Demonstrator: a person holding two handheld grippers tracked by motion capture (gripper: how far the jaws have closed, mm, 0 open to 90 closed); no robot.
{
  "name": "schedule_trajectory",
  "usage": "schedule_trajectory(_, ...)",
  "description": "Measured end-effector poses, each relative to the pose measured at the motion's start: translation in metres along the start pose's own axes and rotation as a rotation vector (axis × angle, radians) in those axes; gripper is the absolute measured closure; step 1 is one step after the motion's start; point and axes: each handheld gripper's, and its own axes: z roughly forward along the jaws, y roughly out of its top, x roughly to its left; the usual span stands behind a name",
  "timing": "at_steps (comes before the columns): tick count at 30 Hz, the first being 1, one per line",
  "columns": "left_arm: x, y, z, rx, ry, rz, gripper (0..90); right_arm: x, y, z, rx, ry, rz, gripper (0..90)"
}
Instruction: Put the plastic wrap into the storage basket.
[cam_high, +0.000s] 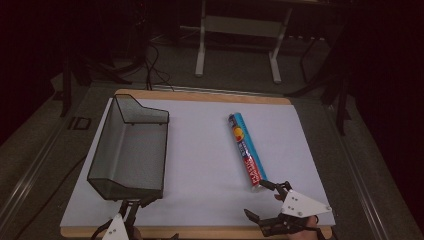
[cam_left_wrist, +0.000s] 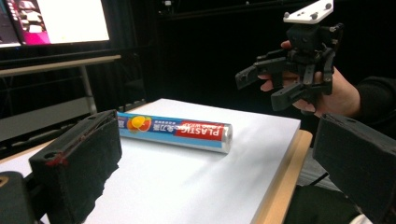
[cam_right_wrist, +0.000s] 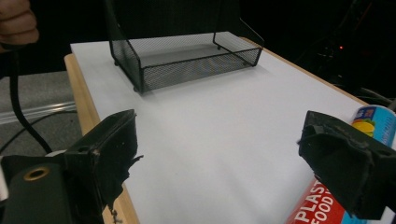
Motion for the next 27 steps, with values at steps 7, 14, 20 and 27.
schedule_trajectory(7,0.0,0.0,-0.001,-0.005,0.004,-0.004,2.0,-0.002,-0.001,0.003,0.007,0.034,0.021,11.5)
schedule_trajectory(14,-0.003,0.001,0.001,0.017,-0.002,-0.002,2.0,0.004,0.005,0.005,0.016,0.046,-0.012,11.5)
schedule_trajectory(20,-0.005,0.002,0.003,0.042,-0.002,-0.005,2.1,0.007,0.018,0.008,0.013,0.049,-0.044,11.7)
schedule_trajectory(27,-0.005,0.002,0.002,0.051,-0.004,-0.004,5.9,0.002,0.03,0.009,0.006,0.06,-0.056,11.8)
